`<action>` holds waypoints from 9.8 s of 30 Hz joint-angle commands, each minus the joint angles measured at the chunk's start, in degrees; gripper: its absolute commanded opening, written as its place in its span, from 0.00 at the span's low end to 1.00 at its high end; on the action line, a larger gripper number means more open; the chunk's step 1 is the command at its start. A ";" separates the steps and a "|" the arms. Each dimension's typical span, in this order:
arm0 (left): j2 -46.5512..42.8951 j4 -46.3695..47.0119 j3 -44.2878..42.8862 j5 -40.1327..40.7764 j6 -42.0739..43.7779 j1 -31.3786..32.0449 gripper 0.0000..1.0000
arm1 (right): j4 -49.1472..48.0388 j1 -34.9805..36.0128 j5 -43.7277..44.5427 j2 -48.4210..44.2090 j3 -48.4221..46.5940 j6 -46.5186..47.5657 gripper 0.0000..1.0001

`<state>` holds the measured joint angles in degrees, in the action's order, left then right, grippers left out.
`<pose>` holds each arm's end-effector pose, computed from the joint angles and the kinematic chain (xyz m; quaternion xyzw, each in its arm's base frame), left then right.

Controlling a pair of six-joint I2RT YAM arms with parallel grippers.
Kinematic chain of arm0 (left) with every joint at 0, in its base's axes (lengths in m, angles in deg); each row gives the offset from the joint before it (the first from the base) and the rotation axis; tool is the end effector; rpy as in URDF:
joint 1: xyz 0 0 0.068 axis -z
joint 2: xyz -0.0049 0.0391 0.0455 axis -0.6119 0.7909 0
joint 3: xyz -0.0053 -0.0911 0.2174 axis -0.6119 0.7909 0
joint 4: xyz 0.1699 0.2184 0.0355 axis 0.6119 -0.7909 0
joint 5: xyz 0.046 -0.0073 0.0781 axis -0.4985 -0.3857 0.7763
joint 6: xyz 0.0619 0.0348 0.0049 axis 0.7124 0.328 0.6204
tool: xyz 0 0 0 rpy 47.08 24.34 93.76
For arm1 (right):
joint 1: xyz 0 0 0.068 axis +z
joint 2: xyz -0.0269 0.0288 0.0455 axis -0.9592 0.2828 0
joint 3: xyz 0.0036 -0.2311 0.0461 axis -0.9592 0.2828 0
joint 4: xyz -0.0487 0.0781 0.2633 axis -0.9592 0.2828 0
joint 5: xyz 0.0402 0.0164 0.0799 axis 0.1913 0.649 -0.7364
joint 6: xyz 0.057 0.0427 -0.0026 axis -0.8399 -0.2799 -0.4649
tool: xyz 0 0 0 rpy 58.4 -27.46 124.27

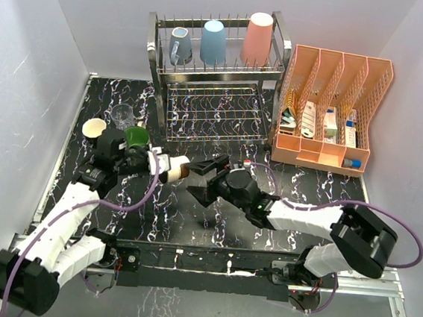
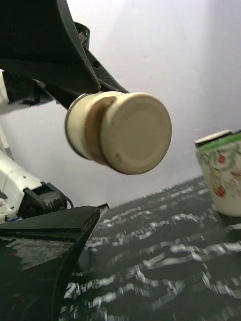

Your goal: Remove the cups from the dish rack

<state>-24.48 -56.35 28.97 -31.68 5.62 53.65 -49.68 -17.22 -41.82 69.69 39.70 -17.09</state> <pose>0.2341 -0.1075 0.2574 0.6152 0.5096 -0.0994 0.5933 0.1932 0.2814 0.1523 0.3521 0.7230 0.5799 0.1304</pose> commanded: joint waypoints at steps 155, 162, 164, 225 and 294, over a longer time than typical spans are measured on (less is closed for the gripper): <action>8.91 11.85 -16.90 6.45 -0.97 22.68 0.82 | 10.42 -30.66 -24.37 -19.75 -9.17 12.66 0.29; 10.16 14.60 -16.95 9.50 0.47 23.28 0.77 | 7.97 -28.45 -24.54 -18.72 -7.92 10.36 0.30; 9.96 14.84 -16.77 9.92 0.90 23.28 0.74 | 7.44 -28.25 -24.61 -19.36 -6.65 9.73 0.30; 63.06 -46.22 -66.82 40.41 -3.38 28.47 0.00 | 62.41 -40.10 5.75 -39.42 -4.81 47.81 0.98; 13.96 -44.09 -37.19 16.68 -18.85 4.56 0.97 | 43.77 -22.88 4.96 41.41 -107.67 100.84 0.92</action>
<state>-7.94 -101.24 -8.86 -12.45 -13.70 58.46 -0.77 -40.30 -37.43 110.89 -65.00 82.17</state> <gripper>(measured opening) 0.970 0.956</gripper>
